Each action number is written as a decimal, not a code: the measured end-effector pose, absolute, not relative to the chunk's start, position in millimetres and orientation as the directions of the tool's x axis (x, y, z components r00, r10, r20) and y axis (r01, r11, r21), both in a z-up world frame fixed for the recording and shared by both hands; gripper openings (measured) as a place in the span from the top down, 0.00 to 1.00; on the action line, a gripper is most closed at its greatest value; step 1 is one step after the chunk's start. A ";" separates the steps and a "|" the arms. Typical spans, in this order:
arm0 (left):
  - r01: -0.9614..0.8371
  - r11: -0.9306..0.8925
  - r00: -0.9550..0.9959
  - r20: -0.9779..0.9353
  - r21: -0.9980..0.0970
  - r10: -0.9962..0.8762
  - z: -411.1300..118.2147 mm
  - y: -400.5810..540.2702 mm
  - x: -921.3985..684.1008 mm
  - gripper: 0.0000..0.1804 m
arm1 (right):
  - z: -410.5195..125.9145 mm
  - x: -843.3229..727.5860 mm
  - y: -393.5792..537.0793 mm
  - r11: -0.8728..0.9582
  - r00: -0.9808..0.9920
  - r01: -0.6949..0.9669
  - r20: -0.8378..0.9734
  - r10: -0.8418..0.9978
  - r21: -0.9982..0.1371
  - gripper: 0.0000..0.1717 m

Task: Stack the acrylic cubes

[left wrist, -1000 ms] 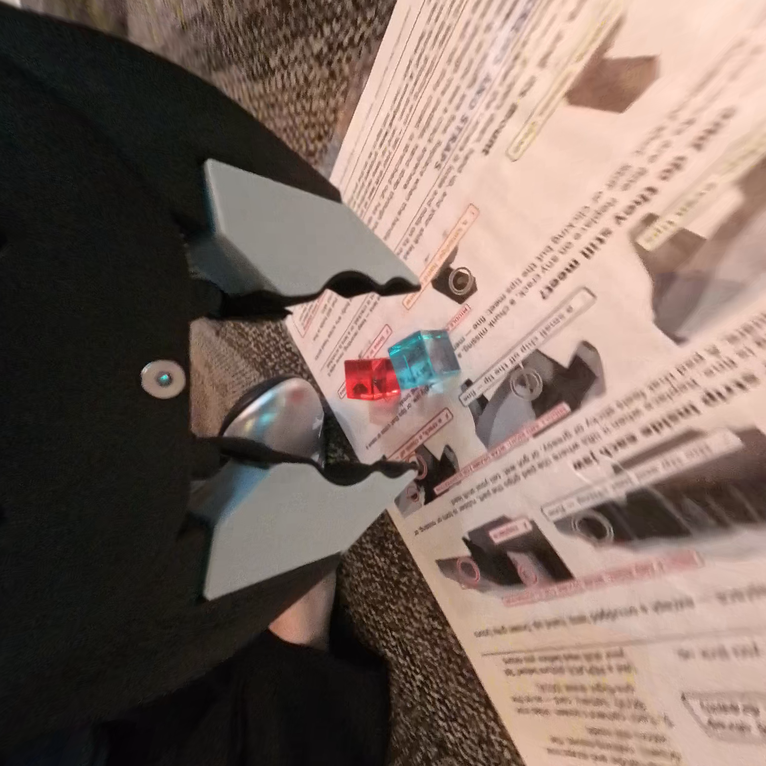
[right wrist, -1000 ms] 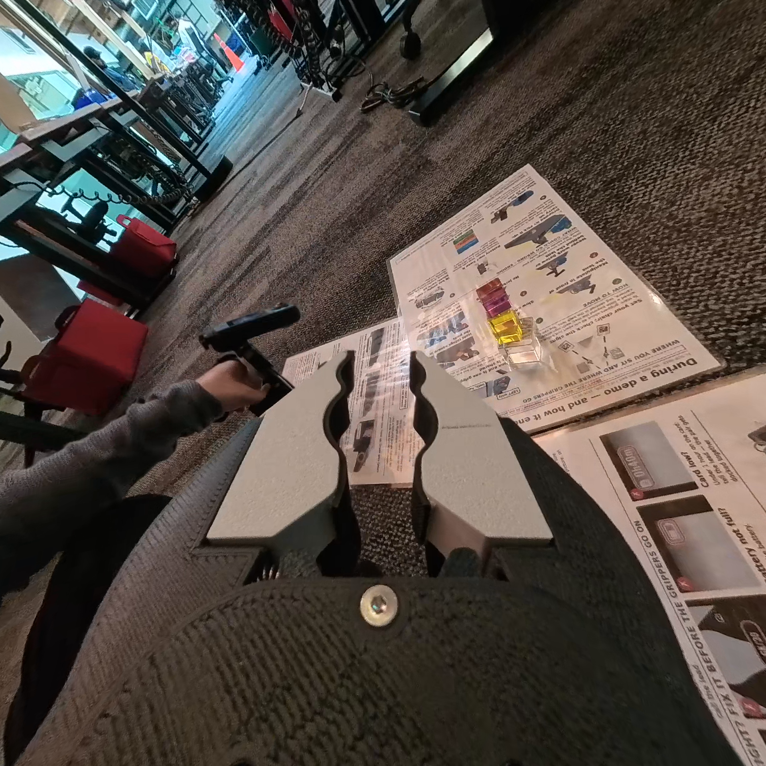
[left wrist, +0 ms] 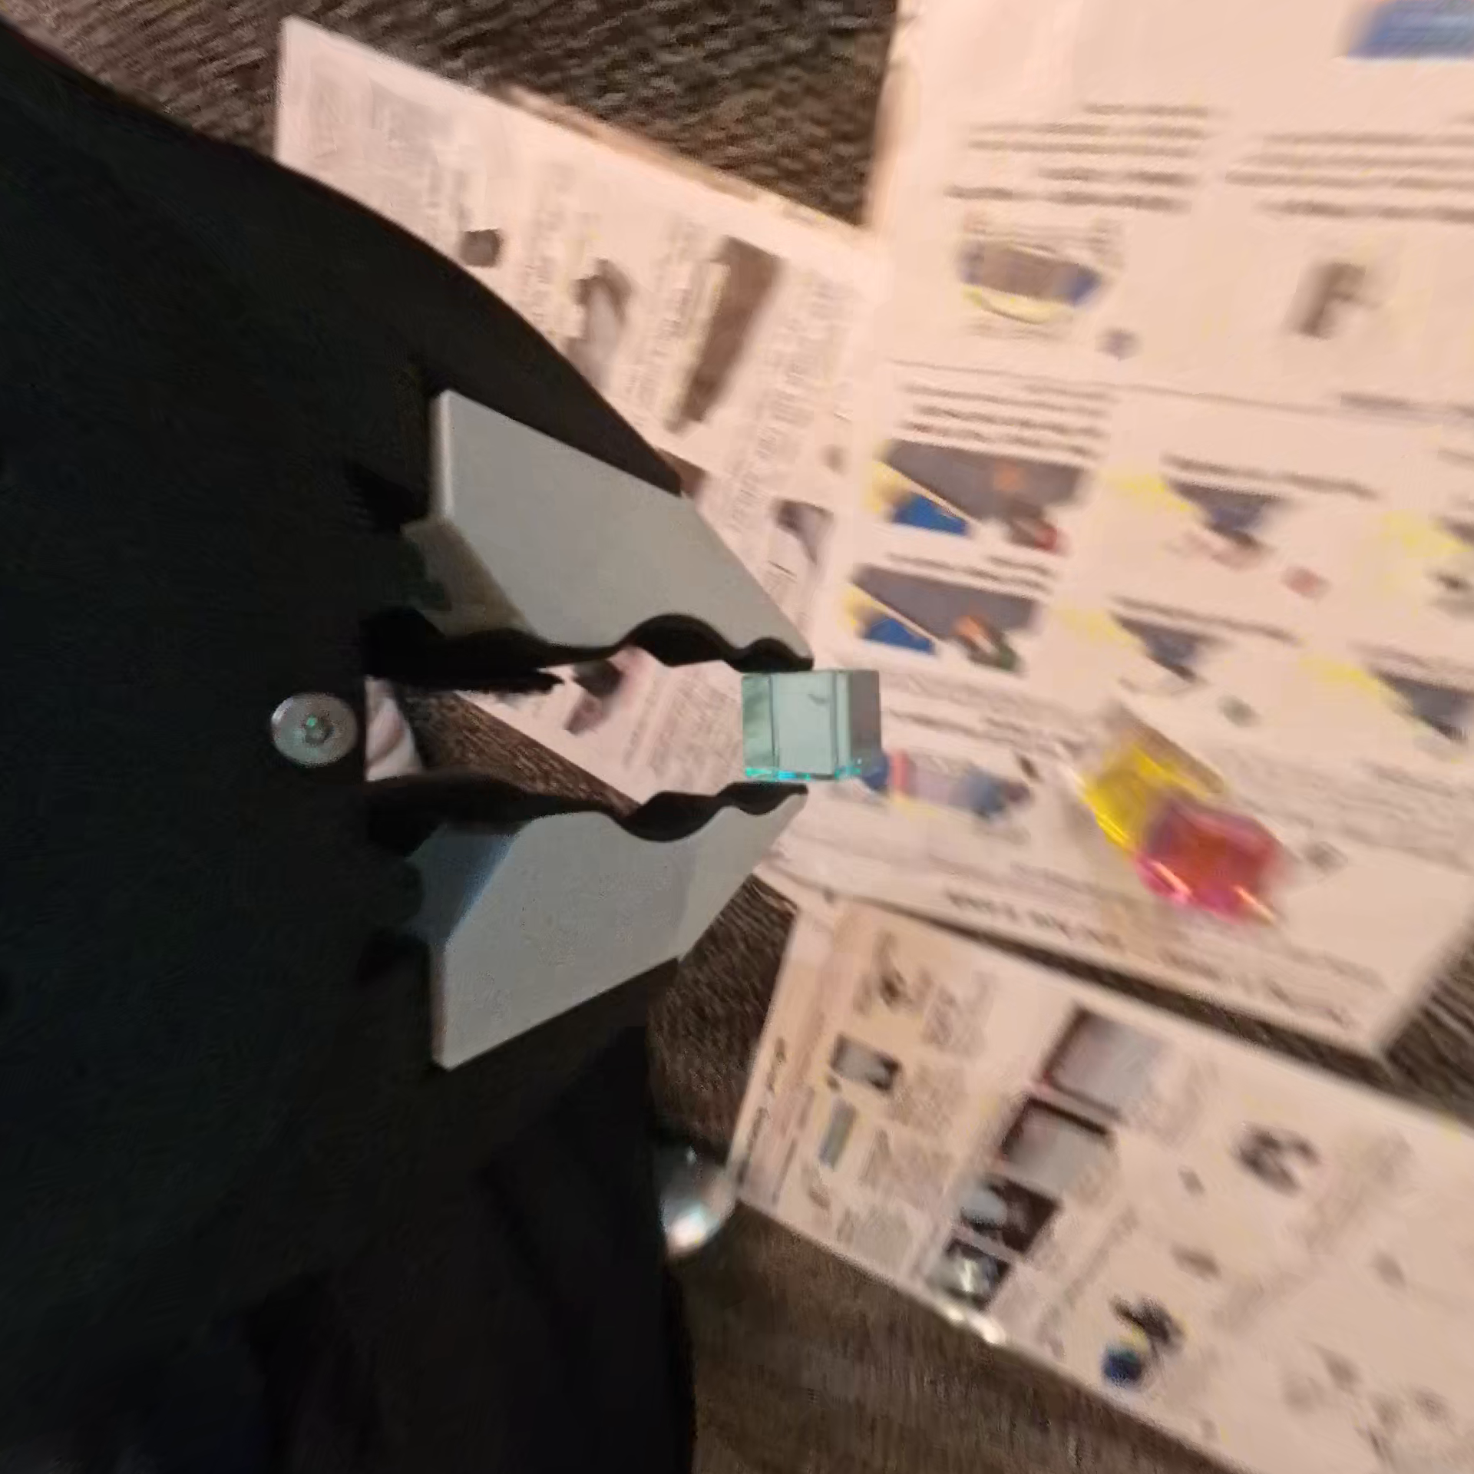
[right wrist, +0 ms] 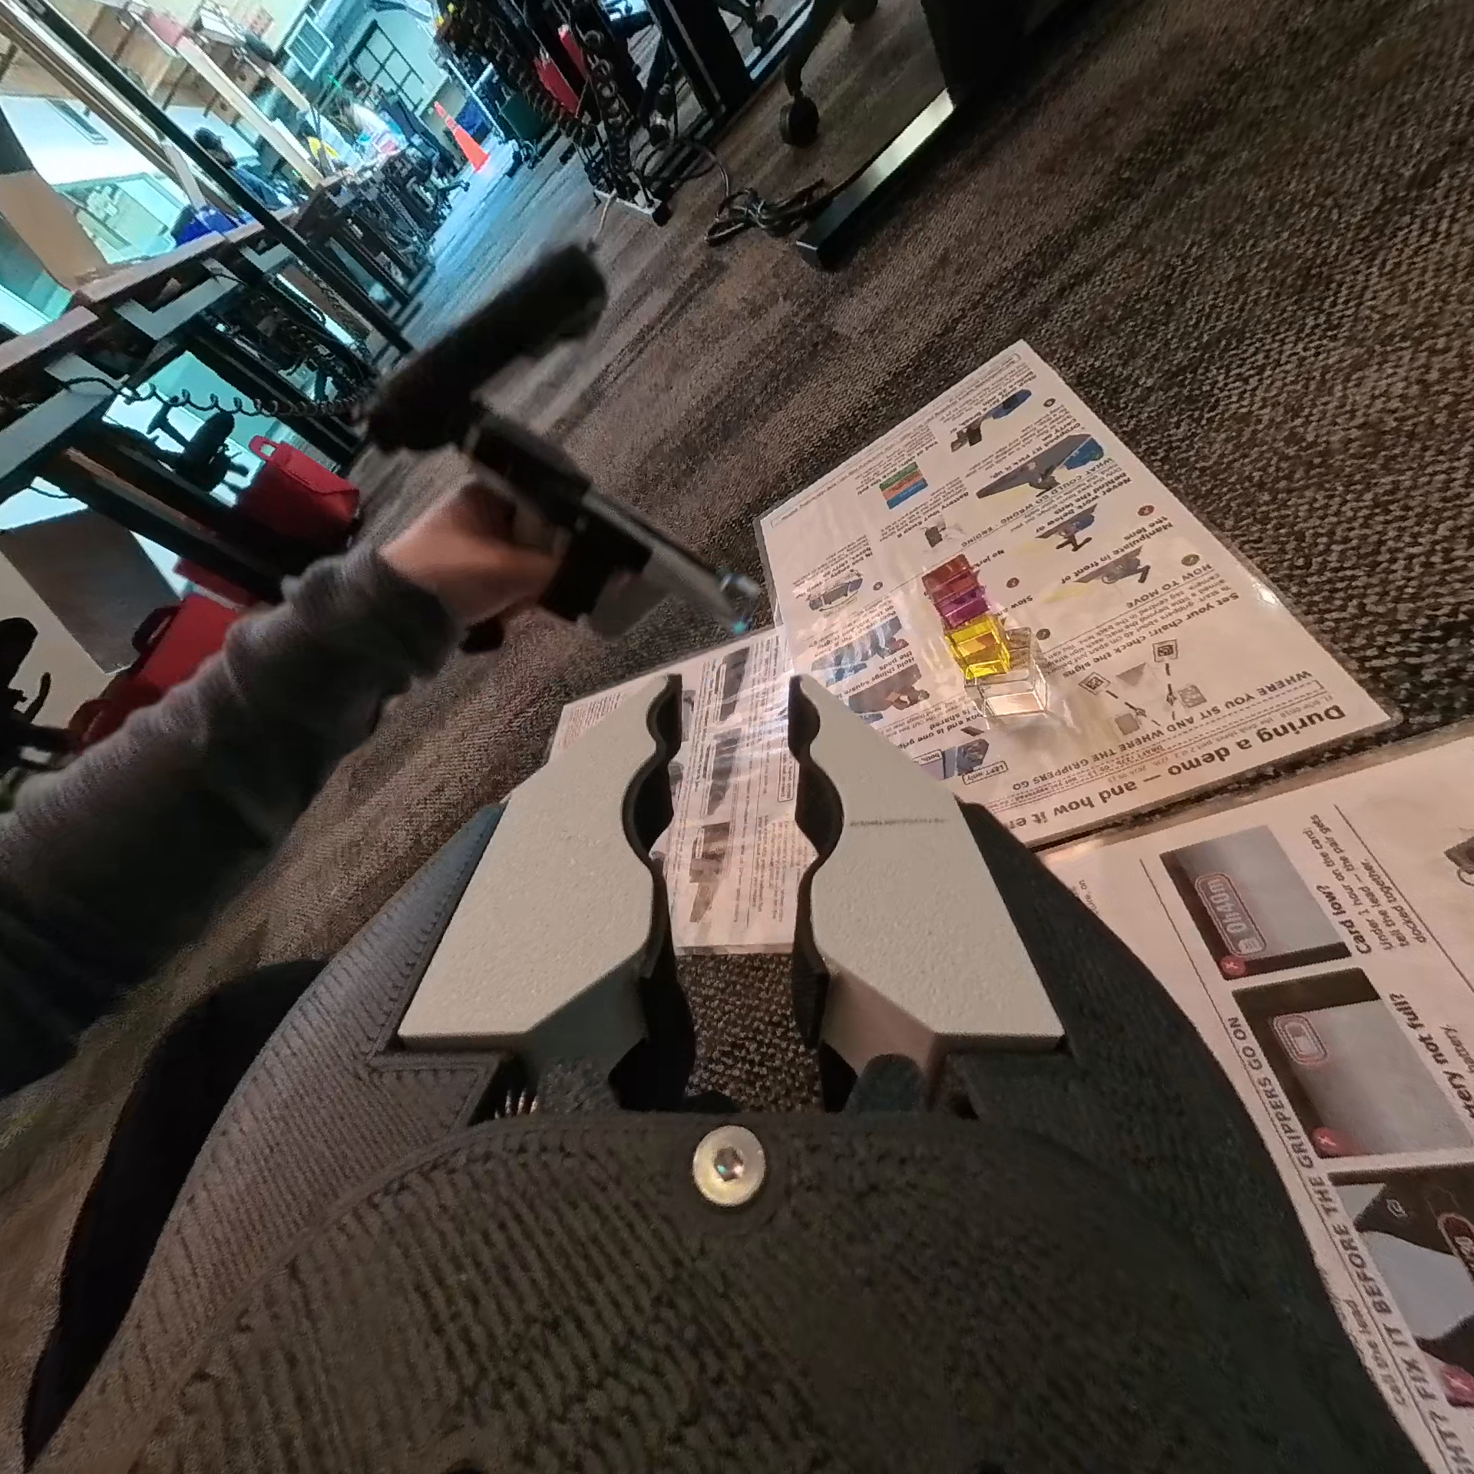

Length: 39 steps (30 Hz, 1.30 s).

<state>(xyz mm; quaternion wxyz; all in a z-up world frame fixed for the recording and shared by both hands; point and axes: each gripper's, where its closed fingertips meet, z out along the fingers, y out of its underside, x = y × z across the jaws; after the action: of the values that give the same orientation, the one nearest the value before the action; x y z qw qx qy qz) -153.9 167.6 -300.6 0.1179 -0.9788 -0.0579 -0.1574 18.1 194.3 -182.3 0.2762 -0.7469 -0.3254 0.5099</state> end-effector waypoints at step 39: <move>-0.008 -0.992 0.978 0.210 0.129 0.020 -333.9 262.3 -108.6 0.67 | -167.7 29.3 203.8 -0.636 0.260 0.145 -0.591 0.764 -0.758 0.86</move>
<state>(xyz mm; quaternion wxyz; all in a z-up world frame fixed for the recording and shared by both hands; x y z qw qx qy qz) -108.6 262.3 -333.9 -0.0645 -0.9923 -0.0030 -0.1058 29.3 203.8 -167.7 0.2952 -0.7367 -0.3084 0.5244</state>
